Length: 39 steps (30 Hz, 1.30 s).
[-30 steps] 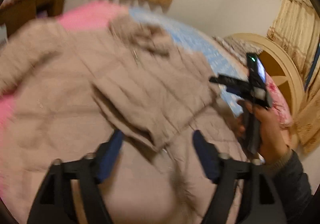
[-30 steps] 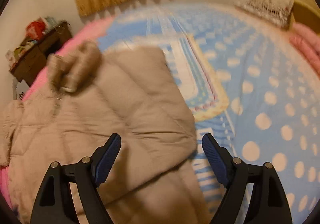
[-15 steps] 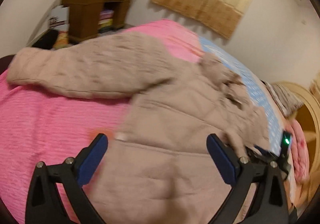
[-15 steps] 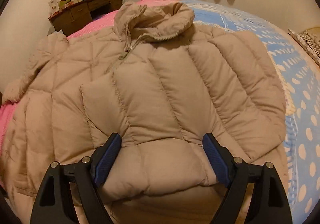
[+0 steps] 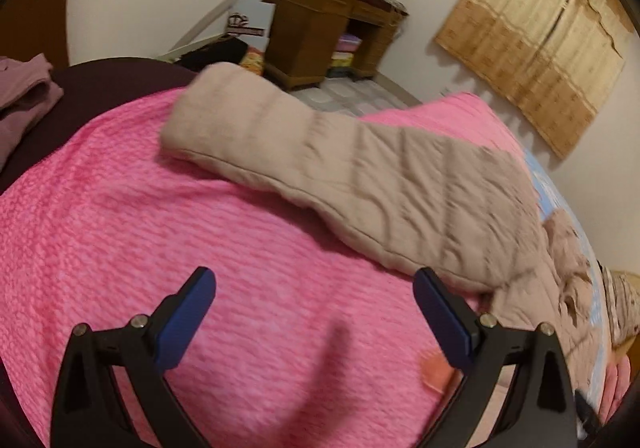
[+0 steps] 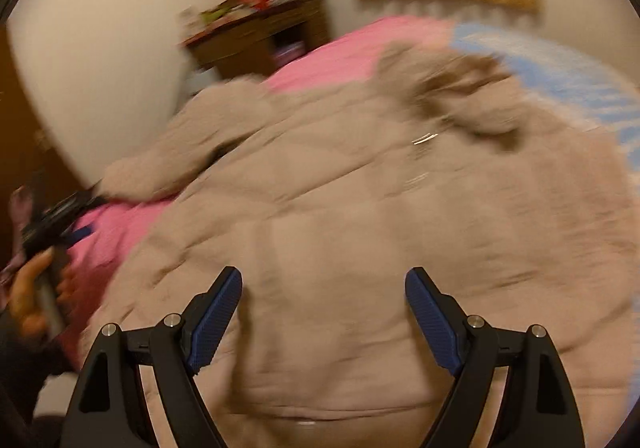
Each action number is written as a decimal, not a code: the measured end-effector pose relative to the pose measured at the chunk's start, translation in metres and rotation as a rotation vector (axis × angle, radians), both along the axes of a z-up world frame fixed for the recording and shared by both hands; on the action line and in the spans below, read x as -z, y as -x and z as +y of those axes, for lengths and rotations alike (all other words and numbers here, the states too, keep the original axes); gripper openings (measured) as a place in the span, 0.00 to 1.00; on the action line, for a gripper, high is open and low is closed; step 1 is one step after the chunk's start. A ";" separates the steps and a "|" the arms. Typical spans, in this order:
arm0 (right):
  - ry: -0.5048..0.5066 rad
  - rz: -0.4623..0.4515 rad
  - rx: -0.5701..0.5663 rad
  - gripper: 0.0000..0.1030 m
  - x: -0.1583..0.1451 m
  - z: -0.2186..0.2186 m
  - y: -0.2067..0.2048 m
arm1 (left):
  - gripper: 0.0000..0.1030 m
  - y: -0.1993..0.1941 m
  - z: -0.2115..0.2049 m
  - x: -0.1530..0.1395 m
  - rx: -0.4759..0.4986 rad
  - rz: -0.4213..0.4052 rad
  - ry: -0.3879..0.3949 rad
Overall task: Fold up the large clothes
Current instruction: 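Move the left tool to the other sleeve cuff and close on it, then lift the sleeve with the left tool and fold it across the jacket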
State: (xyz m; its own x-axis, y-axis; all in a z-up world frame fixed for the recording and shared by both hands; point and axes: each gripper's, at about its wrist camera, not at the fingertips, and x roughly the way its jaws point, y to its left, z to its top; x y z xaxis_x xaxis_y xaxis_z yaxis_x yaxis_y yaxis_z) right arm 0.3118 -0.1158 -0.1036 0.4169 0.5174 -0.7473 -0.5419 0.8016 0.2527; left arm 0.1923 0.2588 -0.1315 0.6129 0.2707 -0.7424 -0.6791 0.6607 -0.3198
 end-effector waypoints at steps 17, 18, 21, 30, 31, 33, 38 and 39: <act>0.172 -0.073 -0.025 0.82 0.045 0.020 0.011 | 0.89 0.026 0.051 0.012 -0.144 -0.217 0.227; 0.169 -0.075 -0.025 0.82 0.045 0.020 0.010 | 0.89 0.025 0.055 0.015 -0.154 -0.221 0.239; 0.161 -0.075 -0.024 0.82 0.043 0.019 0.011 | 0.88 0.023 0.069 0.021 -0.190 -0.252 0.280; 0.148 -0.078 -0.023 0.82 0.044 0.018 0.012 | 0.80 0.016 0.088 0.031 -0.211 -0.313 0.304; 0.149 -0.078 -0.023 0.82 0.043 0.018 0.012 | 0.80 0.016 0.090 0.032 -0.216 -0.315 0.302; 0.148 -0.078 -0.024 0.82 0.043 0.017 0.012 | 0.78 0.014 0.095 0.032 -0.215 -0.318 0.290; 0.155 -0.081 -0.020 0.82 0.044 0.018 0.012 | 0.37 0.014 0.101 0.029 -0.212 -0.320 0.216; 0.164 -0.085 -0.019 0.82 0.044 0.019 0.012 | 0.10 0.013 0.105 0.030 -0.170 -0.345 0.237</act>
